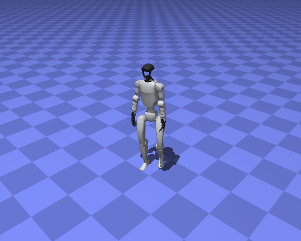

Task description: In place motions

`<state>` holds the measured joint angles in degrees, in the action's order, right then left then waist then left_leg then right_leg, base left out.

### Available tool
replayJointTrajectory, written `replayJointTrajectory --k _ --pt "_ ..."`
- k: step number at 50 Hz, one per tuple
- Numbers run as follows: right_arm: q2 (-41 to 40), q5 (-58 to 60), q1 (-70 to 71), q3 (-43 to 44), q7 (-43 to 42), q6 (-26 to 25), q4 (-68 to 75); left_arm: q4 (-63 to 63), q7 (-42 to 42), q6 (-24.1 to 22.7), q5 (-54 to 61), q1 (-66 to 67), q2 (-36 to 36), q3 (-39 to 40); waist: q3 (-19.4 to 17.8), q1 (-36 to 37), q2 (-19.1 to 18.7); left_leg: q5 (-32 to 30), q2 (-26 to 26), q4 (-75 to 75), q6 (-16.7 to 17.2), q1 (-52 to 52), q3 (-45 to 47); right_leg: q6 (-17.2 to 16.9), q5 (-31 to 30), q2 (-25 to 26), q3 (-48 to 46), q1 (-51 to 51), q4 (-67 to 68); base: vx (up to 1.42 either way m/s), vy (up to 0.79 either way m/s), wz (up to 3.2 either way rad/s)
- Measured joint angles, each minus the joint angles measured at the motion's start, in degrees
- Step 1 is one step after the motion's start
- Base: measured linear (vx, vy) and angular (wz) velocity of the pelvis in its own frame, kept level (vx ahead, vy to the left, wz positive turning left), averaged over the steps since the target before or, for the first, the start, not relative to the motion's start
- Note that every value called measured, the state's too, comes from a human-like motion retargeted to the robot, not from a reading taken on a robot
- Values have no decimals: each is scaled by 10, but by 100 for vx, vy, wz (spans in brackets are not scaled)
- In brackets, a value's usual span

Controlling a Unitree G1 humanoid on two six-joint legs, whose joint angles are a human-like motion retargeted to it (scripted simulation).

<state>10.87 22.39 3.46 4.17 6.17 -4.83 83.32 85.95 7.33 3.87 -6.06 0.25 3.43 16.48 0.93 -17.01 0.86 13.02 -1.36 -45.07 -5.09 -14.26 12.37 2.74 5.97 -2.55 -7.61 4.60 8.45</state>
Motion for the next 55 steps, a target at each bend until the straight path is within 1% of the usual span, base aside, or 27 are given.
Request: replayJointTrajectory --k 2,3,5,6,7,8,9,10,12,15,16,20,25,31,40,50,53,55 --pt "-2 -5 -6 5 -2 -3 9 3 -2 0 2 0 -1 3 -4 7 -6 2 16 62 21 7 -20 2 -5 12 22 -1 -2 1 4 -105" --pt "-3 -9 -9 7 -2 -5 13 4 -3 0 3 1 -2 6 -7 12 -11 -2 24 101 37 15 -35 5 -7 22 34 -1 -3 4 2 -117" --pt "-5 -15 -16 11 3 -9 20 8 -3 -1 6 2 -3 12 -13 23 -24 -14 38 192 65 34 -71 10 -10 47 59 -4 -5 7 0 -123" --pt "-6 -17 -19 11 5 -11 22 10 -2 0 5 3 -2 15 -15 29 -33 -24 39 235 71 44 -82 13 -11 62 70 -5 -6 13 -3 -120" --pt "-7 -19 -24 11 8 -12 25 12 -2 0 4 6 -2 19 -16 33 -41 -43 38 278 66 53 -86 16 -12 77 81 -7 -8 18 -6 -114" --pt "-8 -18 -29 10 9 -13 28 15 -3 0 3 10 -2 23 -13 34 -48 -78 36 319 39 59 -78 19 -13 90 92 -8 -12 21 -9 -64" --pt "-9 -16 -33 8 9 -15 31 19 -2 0 2 15 -2 27 -4 19 -55 -85 39 334 33 60 -93 20 -14 96 88 -6 -17 22 -11 9" --pt "-10 -13 -37 5 8 -17 34 24 -2 1 2 18 -2 31 7 -4 -63 -78 46 335 36 59 -119 20 -15 97 75 -1 -23 15 -11 11" --pt "-18 -10 -40 2 1 -20 37 37 0 4 1 18 1 41 16 -4 -66 -99 5 347 55 51 -43 21 -21 104 88 9 -24 3 -9 -44" --pt "-26 -26 -46 4 -6 -11 36 43 -8 6 7 15 4 35 2 -12 -48 -116 16 379 53 79 -40 20 -25 93 84 -3 -23 1 -3 -20" --pt "-26 -28 -47 2 -1 -9 35 41 -8 5 6 15 6 33 1 -5 -46 -118 20 392 48 90 -29 20 -26 95 90 -4 -20 10 -4 -51" --pt "-26 6 -56 -4 16 -12 30 38 -8 7 2 19 6 30 16 -1 -46 -127 22 419 43 103 -14 17 -29 97 103 1 -15 17 -7 -36" --pt "-22 24 -47 -8 14 -10 18 26 -1 4 12 10 2 28 17 -14 -50 -127 22 422 36 102 -10 10 -34 95 98 1 -18 10 -1 -5" --pt "-24 0 -38 2 23 -7 0 7 0 0 5 7 4 17 22 -10 -46 -123 27 426 32 107 -6 3 -37 91 100 4 -13 14 -4 -6" --pt "-28 0 -22 -8 37 2 -31 28 -4 0 8 5 8 27 26 -7 -38 -119 36 431 24 110 5 -8 -38 83 112 12 -6 11 -2 -9" --pt "-30 9 -17 -15 43 10 -50 58 -6 0 -1 18 6 33 19 -15 -34 -115 45 443 13 119 32 -24 -47 75 127 26 9 7 1 -23" --pt "-30 9 -15 -18 43 11 -51 62 -6 0 -4 21 6 34 15 -21 -38 -115 41 451 10 118 50 -25 -46 81 138 38 18 -4 5 -55" --pt "-32 9 -12 -19 43 11 -51 63 -3 1 -6 21 9 34 10 -25 -41 -114 36 456 9 118 65 -20 -39 90 149 48 27 -10 5 -72"
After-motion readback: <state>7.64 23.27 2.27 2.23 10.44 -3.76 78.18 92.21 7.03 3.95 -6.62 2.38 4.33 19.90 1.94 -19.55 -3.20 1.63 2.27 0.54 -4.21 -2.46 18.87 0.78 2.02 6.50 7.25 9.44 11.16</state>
